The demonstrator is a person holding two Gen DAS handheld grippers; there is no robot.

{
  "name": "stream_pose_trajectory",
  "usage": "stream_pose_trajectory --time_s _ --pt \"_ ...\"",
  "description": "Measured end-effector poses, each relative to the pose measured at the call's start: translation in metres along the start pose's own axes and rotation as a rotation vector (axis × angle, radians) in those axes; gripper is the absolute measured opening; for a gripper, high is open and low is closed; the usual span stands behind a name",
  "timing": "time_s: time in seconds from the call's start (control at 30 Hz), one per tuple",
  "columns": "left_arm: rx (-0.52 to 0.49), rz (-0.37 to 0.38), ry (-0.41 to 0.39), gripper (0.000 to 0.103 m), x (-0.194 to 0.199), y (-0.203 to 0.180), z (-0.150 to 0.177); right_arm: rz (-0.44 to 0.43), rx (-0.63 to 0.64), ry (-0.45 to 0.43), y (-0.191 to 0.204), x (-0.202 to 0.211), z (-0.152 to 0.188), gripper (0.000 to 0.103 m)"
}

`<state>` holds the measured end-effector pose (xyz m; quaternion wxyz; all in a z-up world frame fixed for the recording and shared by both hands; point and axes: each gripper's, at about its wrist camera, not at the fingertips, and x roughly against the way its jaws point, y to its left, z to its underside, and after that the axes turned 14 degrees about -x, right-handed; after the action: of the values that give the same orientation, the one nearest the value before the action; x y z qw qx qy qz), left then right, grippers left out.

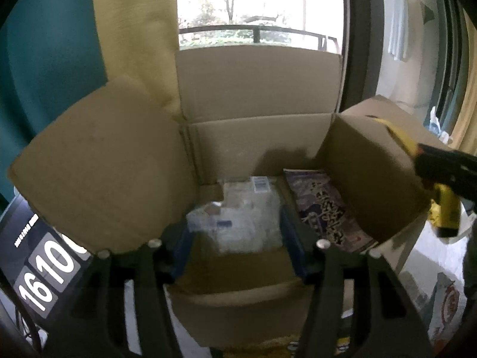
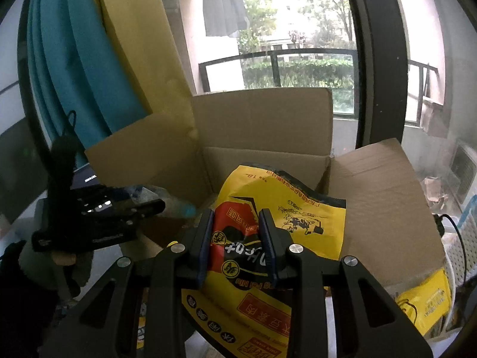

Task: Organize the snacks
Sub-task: 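Carry the chip bag and clear bag into the box and release both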

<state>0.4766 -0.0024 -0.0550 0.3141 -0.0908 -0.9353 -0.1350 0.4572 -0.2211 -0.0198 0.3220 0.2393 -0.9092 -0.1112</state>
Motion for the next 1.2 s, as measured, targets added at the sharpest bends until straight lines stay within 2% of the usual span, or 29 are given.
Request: stream_pose_trajectory --time_s 0.2,0.37,0.4,0.47,0.5,0.63,1.0,1.2 --pt "0.03 0.003 -0.043 0.063 0.016 0.006 0.004 0.006 0.011 0.001 0.011 -0.019 -0.01 0.033" --pt "0.035 -0.004 -0.072 0.064 0.029 0.007 -0.002 0.045 0.01 -0.04 0.017 -0.035 -0.029 0.036" --pt "0.035 -0.003 -0.076 0.064 0.031 0.007 -0.002 0.053 0.005 -0.045 0.017 -0.038 -0.033 0.038" --pt "0.036 -0.007 -0.082 0.065 0.036 0.008 -0.001 0.077 -0.01 -0.054 0.015 -0.044 -0.041 0.057" --pt "0.038 -0.008 -0.086 0.065 0.038 0.007 -0.001 0.079 -0.018 -0.059 0.015 -0.043 -0.042 0.059" --pt "0.05 -0.002 -0.1 0.071 0.048 0.007 0.002 0.08 -0.029 -0.057 0.014 -0.037 -0.04 0.059" --pt "0.056 0.022 -0.141 0.073 0.089 -0.006 0.009 0.104 -0.033 -0.039 0.015 -0.002 -0.021 0.059" --pt "0.049 0.037 -0.161 0.074 0.116 -0.019 0.02 0.117 -0.044 -0.066 0.018 0.035 -0.01 0.059"
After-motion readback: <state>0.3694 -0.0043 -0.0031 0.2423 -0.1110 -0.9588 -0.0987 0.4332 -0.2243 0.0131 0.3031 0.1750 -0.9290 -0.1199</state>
